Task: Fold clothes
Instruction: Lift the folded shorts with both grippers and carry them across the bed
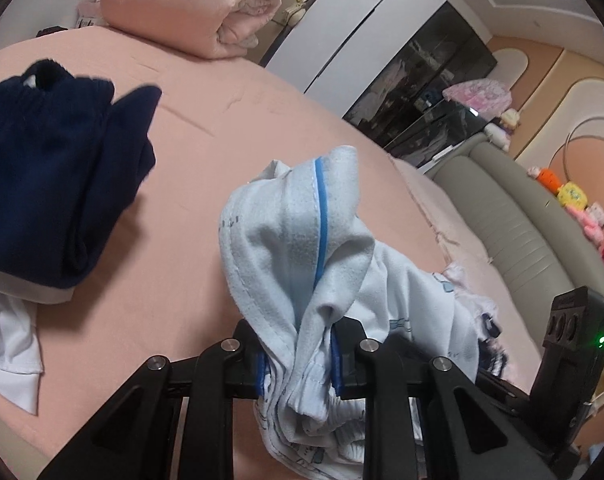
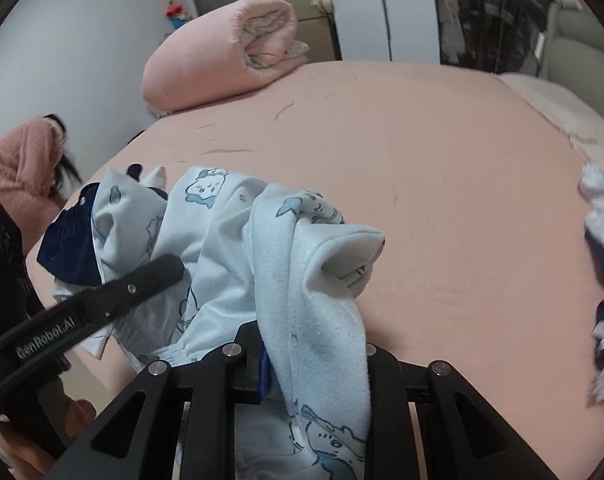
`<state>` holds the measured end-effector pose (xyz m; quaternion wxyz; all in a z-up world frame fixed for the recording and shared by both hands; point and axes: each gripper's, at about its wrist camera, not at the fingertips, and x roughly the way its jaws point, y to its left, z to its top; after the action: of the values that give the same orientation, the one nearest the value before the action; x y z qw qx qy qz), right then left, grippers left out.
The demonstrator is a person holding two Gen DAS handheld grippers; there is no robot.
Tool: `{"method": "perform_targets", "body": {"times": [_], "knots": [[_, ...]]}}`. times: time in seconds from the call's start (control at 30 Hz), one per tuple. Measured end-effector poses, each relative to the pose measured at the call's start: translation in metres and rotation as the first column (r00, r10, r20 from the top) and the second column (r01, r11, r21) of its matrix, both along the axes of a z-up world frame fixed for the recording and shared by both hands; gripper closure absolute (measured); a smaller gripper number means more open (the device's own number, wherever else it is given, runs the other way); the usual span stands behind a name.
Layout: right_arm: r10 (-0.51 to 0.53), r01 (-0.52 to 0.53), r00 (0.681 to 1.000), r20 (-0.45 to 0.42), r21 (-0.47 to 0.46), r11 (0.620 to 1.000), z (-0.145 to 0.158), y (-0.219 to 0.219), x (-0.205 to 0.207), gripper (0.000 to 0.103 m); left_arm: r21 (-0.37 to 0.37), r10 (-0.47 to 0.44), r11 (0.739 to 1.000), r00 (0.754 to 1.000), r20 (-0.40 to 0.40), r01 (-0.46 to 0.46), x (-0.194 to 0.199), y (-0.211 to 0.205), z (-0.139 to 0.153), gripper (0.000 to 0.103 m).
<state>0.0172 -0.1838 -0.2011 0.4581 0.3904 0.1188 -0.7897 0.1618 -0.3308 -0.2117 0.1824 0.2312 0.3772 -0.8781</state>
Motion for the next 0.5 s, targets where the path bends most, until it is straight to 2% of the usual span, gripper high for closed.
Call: {"method": "perform_targets", "body": {"times": [0.13, 0.2, 0.37, 0.5], "knots": [[0.03, -0.031, 0.997, -0.069, -0.004, 1.0, 0.022, -0.001, 0.005, 0.083, -0.025, 0.033, 0.999, 0.999, -0.017, -0.033, 0.008, -0.004, 0.016, 0.083], [0.044, -0.045, 0.994, -0.097, -0.004, 0.999, 0.03, -0.016, 0.013, 0.083, -0.038, 0.049, 0.998, 0.998, -0.026, -0.05, 0.011, -0.005, 0.024, 0.083], [0.135, -0.136, 0.983, -0.121, 0.007, 0.991, 0.05, -0.045, 0.025, 0.083, -0.059, 0.108, 0.992, 0.993, -0.048, -0.111, 0.025, -0.017, 0.045, 0.083], [0.183, -0.186, 0.979, -0.094, -0.018, 0.982, 0.066, -0.07, 0.034, 0.083, -0.072, 0.157, 0.984, 0.986, -0.055, -0.161, 0.044, -0.033, 0.055, 0.083]]}}
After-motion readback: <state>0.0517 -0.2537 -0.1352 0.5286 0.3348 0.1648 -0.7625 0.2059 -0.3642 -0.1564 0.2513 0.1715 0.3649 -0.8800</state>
